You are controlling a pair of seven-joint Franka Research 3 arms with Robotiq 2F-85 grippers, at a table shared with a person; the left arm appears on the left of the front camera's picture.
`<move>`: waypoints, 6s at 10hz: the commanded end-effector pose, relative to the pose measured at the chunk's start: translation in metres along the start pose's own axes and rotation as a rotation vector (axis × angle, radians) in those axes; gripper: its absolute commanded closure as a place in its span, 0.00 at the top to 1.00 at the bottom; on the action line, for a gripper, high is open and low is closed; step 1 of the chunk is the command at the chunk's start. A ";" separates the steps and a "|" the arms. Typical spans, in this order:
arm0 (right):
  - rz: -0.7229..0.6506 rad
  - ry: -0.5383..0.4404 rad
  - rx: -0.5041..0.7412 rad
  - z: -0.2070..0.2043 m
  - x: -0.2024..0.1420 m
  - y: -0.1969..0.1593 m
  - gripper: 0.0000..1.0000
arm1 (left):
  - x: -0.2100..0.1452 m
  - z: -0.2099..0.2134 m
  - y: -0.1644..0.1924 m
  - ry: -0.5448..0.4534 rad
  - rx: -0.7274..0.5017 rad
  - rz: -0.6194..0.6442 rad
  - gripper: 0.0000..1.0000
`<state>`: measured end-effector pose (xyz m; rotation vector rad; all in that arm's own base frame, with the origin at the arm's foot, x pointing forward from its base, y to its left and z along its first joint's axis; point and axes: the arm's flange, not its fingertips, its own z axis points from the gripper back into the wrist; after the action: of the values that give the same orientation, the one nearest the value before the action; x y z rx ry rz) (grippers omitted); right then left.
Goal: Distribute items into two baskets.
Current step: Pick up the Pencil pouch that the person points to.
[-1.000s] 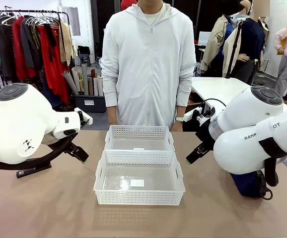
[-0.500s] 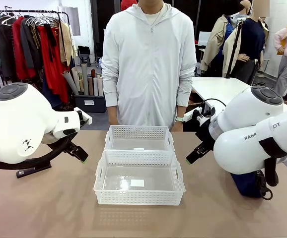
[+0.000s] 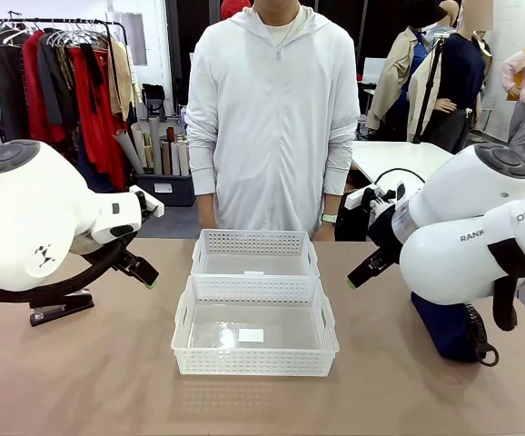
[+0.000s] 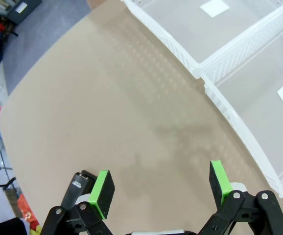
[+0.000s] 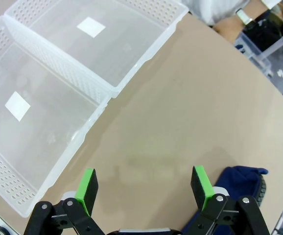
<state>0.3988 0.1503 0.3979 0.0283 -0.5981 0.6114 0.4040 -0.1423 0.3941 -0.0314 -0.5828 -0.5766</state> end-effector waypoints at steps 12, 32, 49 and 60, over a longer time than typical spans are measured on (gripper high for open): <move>-0.258 -0.216 0.317 0.172 -0.070 -0.188 1.00 | -0.085 0.249 0.130 -0.102 -0.189 0.125 1.00; -0.229 -0.207 0.373 0.185 -0.095 -0.183 1.00 | -0.122 0.291 0.168 -0.281 -0.123 0.148 1.00; -0.177 0.210 0.247 0.083 -0.062 -0.171 1.00 | -0.135 0.247 0.206 -0.351 -0.322 0.122 1.00; -0.192 0.422 -0.032 -0.022 -0.070 -0.159 1.00 | -0.132 0.250 0.203 -0.334 -0.308 0.135 1.00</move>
<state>0.4475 -0.0167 0.3700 -0.0345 -0.1932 0.4435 0.2909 0.1411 0.5597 -0.4520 -0.7910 -0.5148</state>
